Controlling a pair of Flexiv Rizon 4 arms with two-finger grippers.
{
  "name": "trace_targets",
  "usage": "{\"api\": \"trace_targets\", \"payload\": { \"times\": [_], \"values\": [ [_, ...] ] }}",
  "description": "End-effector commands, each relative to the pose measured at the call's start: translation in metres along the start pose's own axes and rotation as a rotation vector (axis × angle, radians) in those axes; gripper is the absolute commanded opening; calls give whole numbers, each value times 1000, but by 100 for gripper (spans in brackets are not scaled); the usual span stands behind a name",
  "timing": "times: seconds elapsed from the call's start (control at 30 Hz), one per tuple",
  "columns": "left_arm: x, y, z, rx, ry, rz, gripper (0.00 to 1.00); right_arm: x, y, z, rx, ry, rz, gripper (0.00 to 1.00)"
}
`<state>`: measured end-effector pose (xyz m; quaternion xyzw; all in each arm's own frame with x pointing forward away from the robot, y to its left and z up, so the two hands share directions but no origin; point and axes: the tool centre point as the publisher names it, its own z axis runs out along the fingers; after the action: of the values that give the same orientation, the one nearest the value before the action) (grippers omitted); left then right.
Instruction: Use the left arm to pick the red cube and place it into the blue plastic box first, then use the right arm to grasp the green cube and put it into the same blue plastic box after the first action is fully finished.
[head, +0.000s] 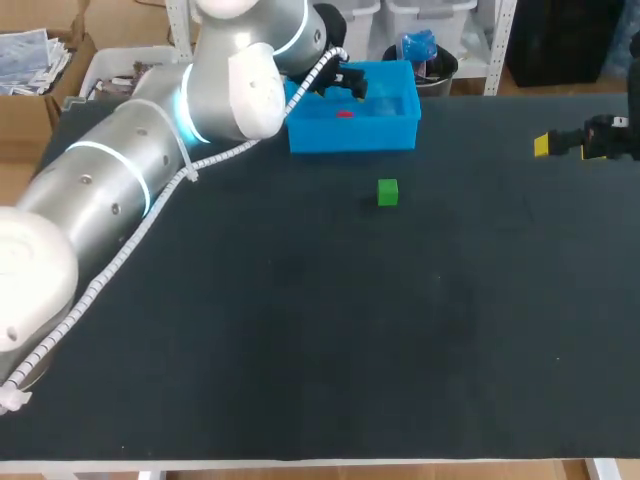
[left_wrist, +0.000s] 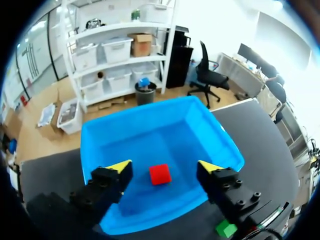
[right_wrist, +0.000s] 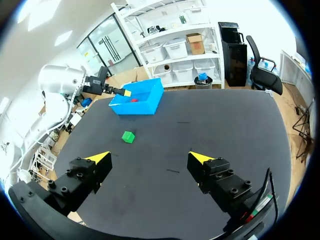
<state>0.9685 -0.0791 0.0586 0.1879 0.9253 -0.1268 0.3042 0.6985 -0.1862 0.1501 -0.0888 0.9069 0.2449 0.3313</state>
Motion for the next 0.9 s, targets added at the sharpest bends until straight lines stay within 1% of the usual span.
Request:
{"api": "trace_targets", "payload": {
  "times": [0.03,0.27,0.47,0.53,0.63,0.73,0.9],
  "values": [
    [-33,-1,15,-2,157,10,100,0,0,1,3,1,0,100],
    [-40,-8,-15,-1,124,31,100,0,0,1,3,1,0,100],
    [-36,-15,-52,-4,91,62,100,0,0,1,3,1,0,100],
    [-30,-18,-66,1,80,76,100,0,0,1,3,1,0,100],
    [-17,-17,-84,18,64,85,100,0,0,1,3,1,0,100],
    [0,-16,-104,32,51,90,100,0,0,1,3,1,0,100],
    [31,-10,-137,41,10,67,100,0,0,1,3,1,0,100]
  ]
}}
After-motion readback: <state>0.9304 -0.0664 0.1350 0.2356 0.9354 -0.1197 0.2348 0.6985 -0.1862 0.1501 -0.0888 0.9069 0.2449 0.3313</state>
